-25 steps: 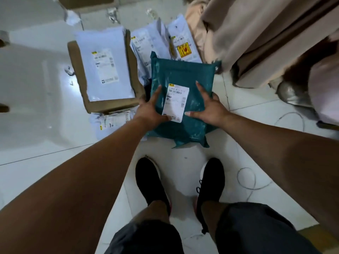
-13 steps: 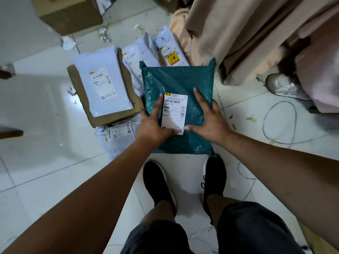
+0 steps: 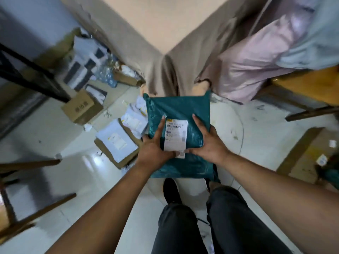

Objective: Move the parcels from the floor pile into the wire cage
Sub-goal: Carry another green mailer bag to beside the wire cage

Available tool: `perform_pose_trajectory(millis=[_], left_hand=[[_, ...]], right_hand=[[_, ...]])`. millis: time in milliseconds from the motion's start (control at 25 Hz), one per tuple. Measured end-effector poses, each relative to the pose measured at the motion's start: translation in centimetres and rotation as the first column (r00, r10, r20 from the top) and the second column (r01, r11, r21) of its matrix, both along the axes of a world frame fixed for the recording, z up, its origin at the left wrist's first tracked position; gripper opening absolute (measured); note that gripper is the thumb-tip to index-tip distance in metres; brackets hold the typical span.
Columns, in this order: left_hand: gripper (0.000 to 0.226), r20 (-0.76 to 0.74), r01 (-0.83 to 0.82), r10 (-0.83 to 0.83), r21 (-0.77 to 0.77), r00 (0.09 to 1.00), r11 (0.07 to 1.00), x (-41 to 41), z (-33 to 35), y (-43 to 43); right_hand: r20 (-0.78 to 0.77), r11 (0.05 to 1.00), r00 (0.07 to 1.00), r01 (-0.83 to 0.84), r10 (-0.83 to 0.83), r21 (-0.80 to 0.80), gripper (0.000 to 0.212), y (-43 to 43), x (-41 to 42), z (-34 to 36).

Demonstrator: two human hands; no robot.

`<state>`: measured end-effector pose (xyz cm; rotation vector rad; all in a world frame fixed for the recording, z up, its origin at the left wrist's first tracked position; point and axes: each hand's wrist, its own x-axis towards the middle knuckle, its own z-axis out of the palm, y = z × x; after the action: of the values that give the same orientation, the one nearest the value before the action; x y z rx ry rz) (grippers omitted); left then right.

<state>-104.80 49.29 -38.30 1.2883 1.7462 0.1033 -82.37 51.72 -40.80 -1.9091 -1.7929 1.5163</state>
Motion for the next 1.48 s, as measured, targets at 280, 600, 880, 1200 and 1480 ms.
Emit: perform_pose_trajectory(millis=[280,600,880,1200,1480], left_hand=[[0.117,-0.092,0.404,-0.396,0.109,0.914,0.908,5.8,15.5,2.2],[0.114,-0.174,0.780,-0.761,0.186,0.625,0.597,22.2,23.3,5.8],[0.108,-0.146,0.914,-0.915,0.220,0.376,0.341,41.9,24.0,4.0],[0.100,-0.124,0.966,-0.985,0.242,0.120,0.088,62.7,22.1,-1.7],[0.094,-0.127,0.977,-0.985,0.165,-0.117,-0.137,79.9,16.4,-1.4]], right_hand=[[-0.035,0.957,0.958,0.287,-0.286,0.051,0.139,-5.1,6.6,14.5],[-0.061,0.721,0.726,0.687,-0.685,0.092,0.137,-11.4,18.4,21.7],[-0.052,0.437,0.447,0.889,-0.893,0.139,0.134,-18.8,32.2,22.3],[-0.040,0.100,0.105,0.987,-0.994,0.125,0.133,-26.8,45.5,20.9],[-0.031,-0.224,-0.222,0.968,-0.975,0.114,0.131,-25.9,55.0,15.7]])
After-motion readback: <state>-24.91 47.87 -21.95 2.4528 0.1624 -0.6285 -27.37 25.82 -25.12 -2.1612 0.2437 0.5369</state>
